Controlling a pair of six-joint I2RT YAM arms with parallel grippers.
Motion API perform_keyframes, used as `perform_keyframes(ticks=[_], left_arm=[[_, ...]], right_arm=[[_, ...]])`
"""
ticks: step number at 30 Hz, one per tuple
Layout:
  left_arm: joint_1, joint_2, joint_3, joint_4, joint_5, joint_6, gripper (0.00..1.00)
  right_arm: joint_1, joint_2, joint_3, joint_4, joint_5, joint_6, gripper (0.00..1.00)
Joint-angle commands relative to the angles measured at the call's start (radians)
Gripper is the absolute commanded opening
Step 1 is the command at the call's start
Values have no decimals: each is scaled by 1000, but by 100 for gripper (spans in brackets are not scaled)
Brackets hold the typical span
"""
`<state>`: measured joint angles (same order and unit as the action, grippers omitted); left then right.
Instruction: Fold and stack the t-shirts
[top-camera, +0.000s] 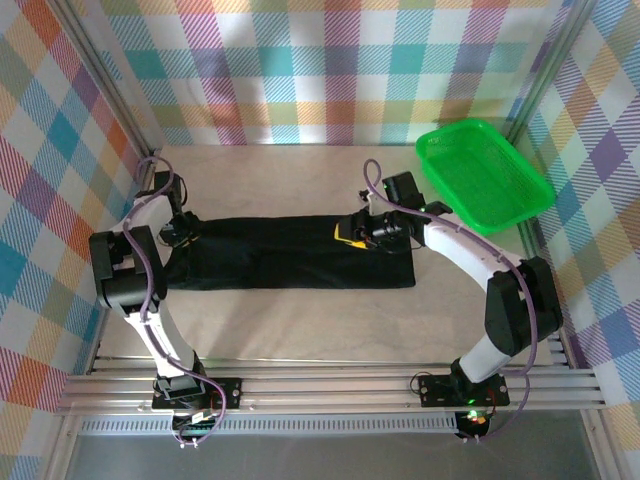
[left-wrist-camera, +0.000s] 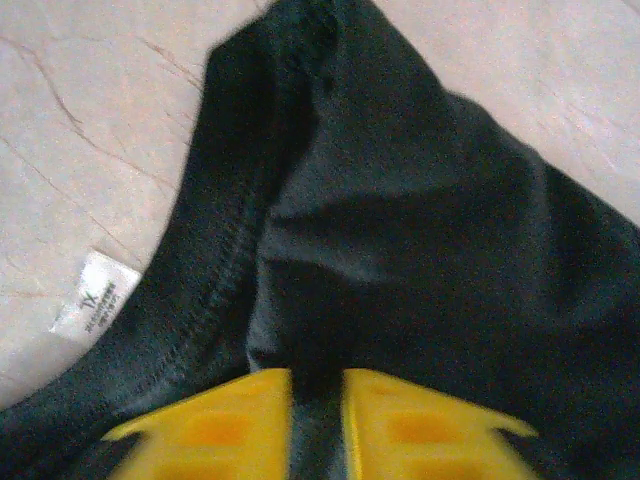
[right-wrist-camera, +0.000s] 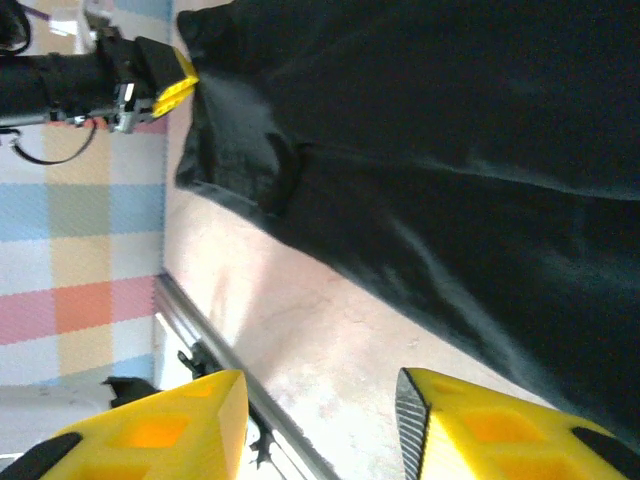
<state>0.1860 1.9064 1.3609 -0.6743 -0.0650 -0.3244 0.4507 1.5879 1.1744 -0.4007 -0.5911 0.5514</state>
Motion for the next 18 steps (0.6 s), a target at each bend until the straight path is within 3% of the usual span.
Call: perform_keyframes(ticks=[1,5,9,12,18], left_arm=[[4,11,50,-31,-87,1,40],[-14,-97,31,-47,-145,-51,48],[-46,-254,-74,-93,-114,-216,42],[-92,-345,-202,-51,7,-388,34],[-226,-256,-220,-20,64,-629,30]], right_arm=[[-26,-46,8,-77,110,-43,42],[-89,-31,21,-148,229,-76,38],[-149,45,74,-211,365,-146,32],[-176,150,160,-258,442,-197,26],[-207,358,325,-301,522,-260,19]])
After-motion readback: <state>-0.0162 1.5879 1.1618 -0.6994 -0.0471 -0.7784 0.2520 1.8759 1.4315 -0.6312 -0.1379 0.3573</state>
